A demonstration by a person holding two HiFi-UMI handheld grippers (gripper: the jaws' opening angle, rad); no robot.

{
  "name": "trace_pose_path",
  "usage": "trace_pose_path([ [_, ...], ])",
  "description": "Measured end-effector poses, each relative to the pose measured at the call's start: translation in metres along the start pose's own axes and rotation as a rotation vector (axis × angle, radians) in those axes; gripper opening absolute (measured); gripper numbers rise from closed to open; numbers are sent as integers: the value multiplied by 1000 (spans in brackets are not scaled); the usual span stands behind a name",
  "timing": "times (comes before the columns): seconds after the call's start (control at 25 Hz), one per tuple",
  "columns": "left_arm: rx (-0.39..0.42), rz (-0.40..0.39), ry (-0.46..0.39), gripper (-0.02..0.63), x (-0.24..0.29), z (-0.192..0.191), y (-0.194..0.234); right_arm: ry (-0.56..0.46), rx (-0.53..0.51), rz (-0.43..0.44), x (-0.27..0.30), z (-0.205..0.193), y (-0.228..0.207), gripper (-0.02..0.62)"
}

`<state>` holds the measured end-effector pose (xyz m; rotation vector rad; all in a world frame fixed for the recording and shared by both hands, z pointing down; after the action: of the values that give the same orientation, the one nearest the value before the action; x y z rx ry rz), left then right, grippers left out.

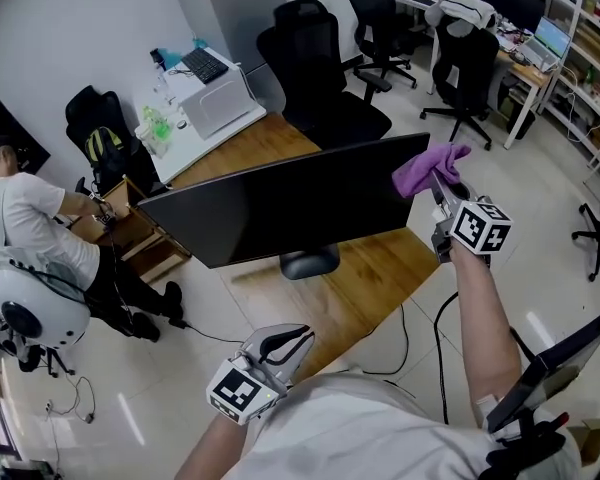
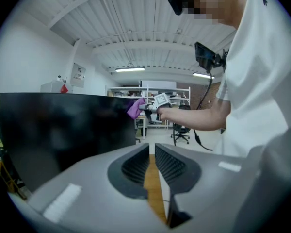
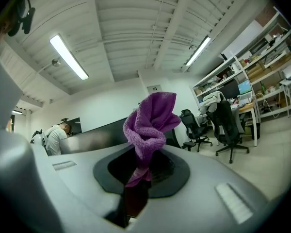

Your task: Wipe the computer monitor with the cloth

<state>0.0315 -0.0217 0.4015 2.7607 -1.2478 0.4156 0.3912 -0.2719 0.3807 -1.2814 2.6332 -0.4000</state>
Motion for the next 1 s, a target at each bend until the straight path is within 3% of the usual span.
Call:
trace_pose_path([
  [1.0, -27, 72, 44, 57, -31, -2, 15, 102, 74, -107, -14, -92, -27, 48],
])
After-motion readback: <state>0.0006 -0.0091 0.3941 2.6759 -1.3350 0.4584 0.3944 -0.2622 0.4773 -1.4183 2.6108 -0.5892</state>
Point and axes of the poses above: the fingertips, and each gripper's own axes: x forward along the fingers, y to its left, z out of its top, the point moved 8 cm from there along -x, backward along the fingers, and after that the axes turned 14 degrees about z, right-handed, at the moved point
